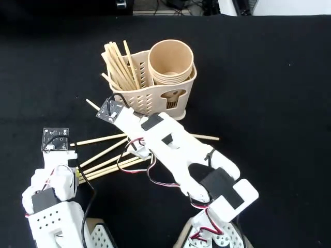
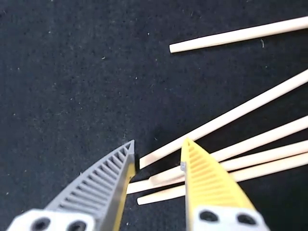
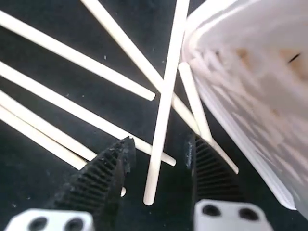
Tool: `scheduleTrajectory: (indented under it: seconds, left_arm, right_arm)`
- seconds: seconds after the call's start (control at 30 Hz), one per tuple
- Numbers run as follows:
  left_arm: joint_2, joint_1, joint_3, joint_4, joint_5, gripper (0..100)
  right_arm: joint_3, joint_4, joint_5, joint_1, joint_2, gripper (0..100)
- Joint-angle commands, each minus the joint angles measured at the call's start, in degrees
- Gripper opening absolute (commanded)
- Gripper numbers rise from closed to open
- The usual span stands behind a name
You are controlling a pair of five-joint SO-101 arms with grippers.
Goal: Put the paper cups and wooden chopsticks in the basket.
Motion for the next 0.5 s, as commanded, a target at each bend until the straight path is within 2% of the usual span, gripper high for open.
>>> scheduleTrajectory:
  seconds: [0.0,0.03,0.33,0.47]
  left_arm:
    - [0.09,-0.04,-0.22,-0.88,0.09,17]
    - [0.09,-0.04,-0.22,-0.88,0.09,17]
    - [0.09,-0.04,-0.22,-0.88,0.09,17]
    - [0.09,0.04,-0.22,-0.88,0.09,17]
  right_arm:
    - [-1.01,-0.44,-0.26,0.53,-0.92,5.4]
    - [-0.48,-0.44,-0.26,0.53,-1.63,1.1]
    - [12.35,-0.44,-0.26,0.70,-15.69,1.3]
    - [19.47,-0.44,5.80,2.90,-22.64,1.3]
